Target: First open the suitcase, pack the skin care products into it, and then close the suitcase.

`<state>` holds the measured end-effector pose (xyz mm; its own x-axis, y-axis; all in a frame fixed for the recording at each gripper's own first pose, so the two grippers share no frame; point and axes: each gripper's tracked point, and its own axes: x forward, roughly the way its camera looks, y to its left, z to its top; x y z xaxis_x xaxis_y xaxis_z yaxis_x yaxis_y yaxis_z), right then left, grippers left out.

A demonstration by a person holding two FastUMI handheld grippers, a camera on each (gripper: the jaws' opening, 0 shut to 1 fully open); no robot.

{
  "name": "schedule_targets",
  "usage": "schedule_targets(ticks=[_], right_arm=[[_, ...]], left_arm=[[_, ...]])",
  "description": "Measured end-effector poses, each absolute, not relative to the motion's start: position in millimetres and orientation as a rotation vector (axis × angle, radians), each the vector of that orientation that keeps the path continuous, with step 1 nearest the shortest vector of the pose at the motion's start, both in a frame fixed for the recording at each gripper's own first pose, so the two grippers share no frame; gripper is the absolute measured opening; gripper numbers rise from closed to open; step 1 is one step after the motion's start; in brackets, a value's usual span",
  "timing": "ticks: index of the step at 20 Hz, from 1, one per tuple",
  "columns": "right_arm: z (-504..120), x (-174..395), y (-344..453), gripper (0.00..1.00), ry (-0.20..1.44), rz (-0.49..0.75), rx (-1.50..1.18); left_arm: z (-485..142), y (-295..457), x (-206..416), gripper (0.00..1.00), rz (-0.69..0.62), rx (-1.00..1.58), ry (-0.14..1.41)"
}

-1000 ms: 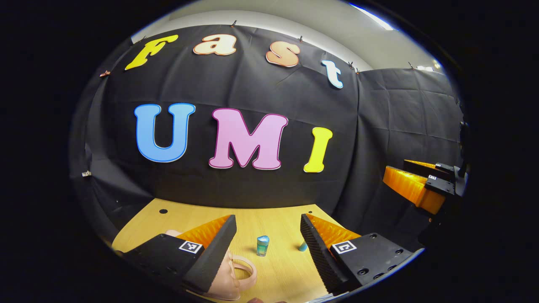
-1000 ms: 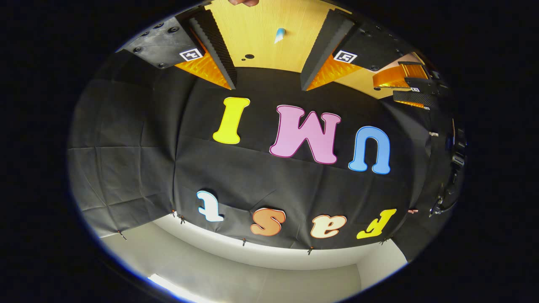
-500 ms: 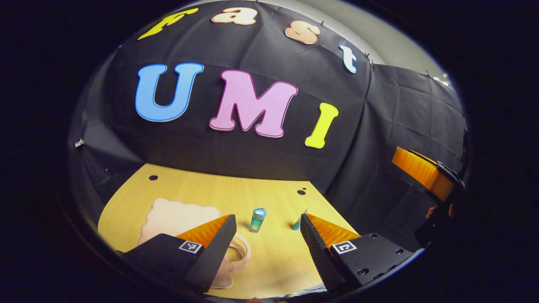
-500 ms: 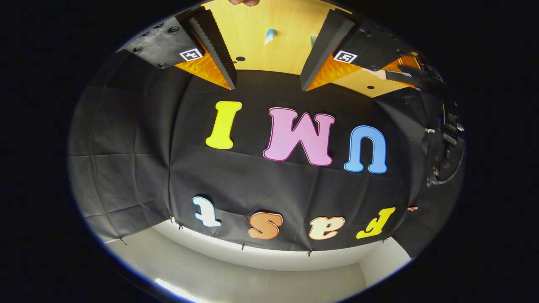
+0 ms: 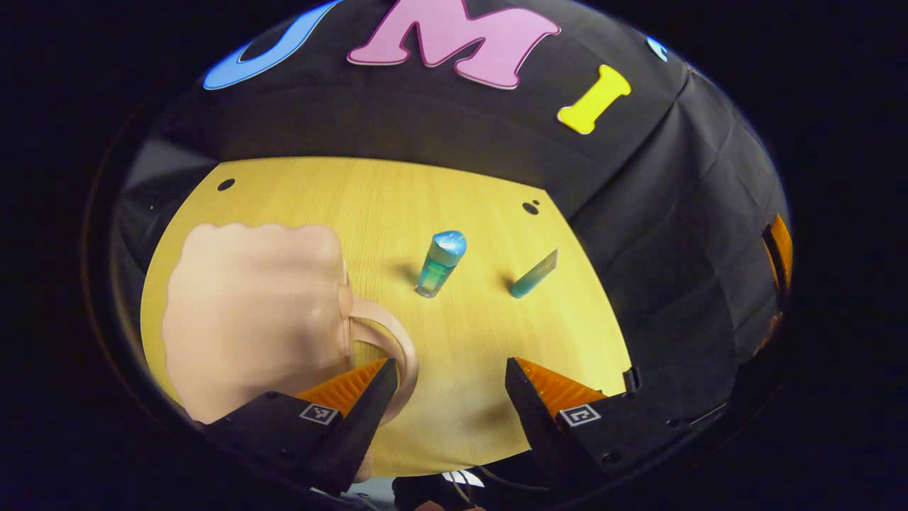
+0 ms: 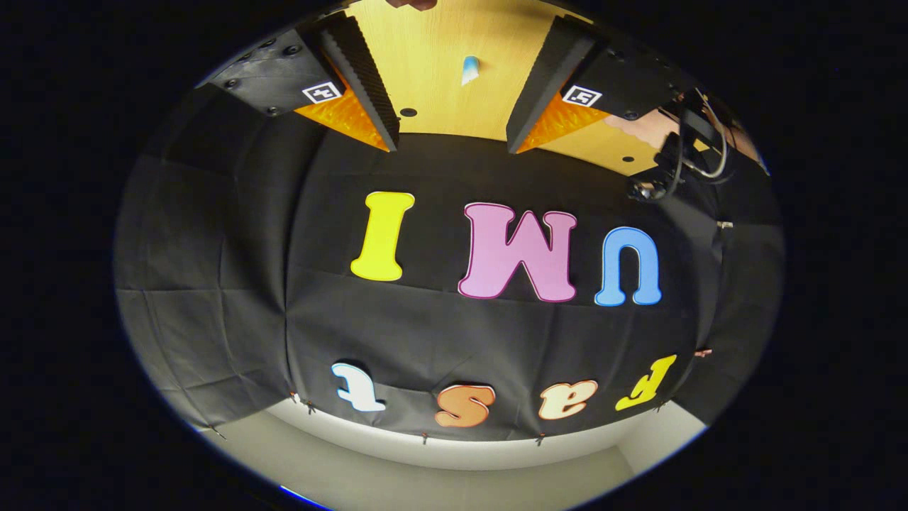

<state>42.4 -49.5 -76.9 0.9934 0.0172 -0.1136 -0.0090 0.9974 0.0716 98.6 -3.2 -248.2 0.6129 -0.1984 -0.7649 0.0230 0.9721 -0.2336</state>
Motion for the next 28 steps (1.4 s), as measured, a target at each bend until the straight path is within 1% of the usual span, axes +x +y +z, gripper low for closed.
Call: schedule_targets(ticks=[2, 6, 7, 8, 9, 11, 12, 13, 15, 16, 19, 22, 25, 28], right_arm=[[-89.4, 47.0, -72.8, 0.96, 0.138, -0.019, 0.096], [-111.8, 50.5, -102.8, 0.96, 0.186, -0.052, 0.139], [-116.7, 50.3, -108.7, 0.96, 0.196, -0.06, 0.146], [-122.0, 50.4, -114.3, 0.96, 0.21, -0.067, 0.155], [-126.1, 50.5, -118.1, 0.96, 0.221, -0.07, 0.162], [-134.9, 52.1, -123.4, 0.97, 0.24, -0.065, 0.167], [-136.6, 52.6, -124.6, 0.97, 0.243, -0.061, 0.165], [-137.6, 53.6, -125.6, 0.97, 0.242, -0.057, 0.162], [-142.1, 54.8, -124.5, 0.97, 0.254, -0.04, 0.17], [-143.6, 55.3, -123.0, 0.97, 0.26, -0.031, 0.174], [-146.8, 60.4, -119.3, 0.97, 0.259, -0.001, 0.172], [-149.2, 67.1, -110.7, 0.97, 0.266, 0.024, 0.153], [-135.1, 73.3, -95.4, 0.97, 0.238, 0.029, 0.133], [-117.9, 80.7, -67.4, 0.97, 0.194, 0.029, 0.107]], left_arm=[[-270.9, 1.7, 104.1, 0.97, -0.077, -0.162, 0.987], [-308.1, -3.4, 109.0, 0.97, -0.022, -0.153, 1.113], [-316.6, -4.4, 115.6, 0.97, -0.025, -0.125, 1.115], [-322.7, -5.1, 120.1, 0.94, -0.035, -0.08, 1.129], [-328.8, -5.1, 121.9, 0.95, -0.044, -0.052, 1.143], [-347.6, -8.8, 119.6, 0.91, -0.06, -0.039, 1.191], [-348.7, -5.0, 117.5, 0.84, -0.06, -0.018, 1.212], [-352.6, 8.4, 118.7, 0.7, -0.04, 0.052, 1.212], [-351.3, 13.4, 114.4, 0.13, -0.069, 0.094, 1.215], [-347.1, 9.2, 115.6, 0.17, -0.088, 0.075, 1.204], [-326.5, 9.0, 115.9, 0.14, -0.089, 0.048, 1.168], [-291.9, 10.8, 114.0, 0.13, -0.112, 0.019, 1.116], [-241.5, 20.2, 106.7, 0.12, -0.146, -0.018, 1.046], [-180.9, 47.9, 97.3, 0.12, -0.18, -0.063, 0.962]])
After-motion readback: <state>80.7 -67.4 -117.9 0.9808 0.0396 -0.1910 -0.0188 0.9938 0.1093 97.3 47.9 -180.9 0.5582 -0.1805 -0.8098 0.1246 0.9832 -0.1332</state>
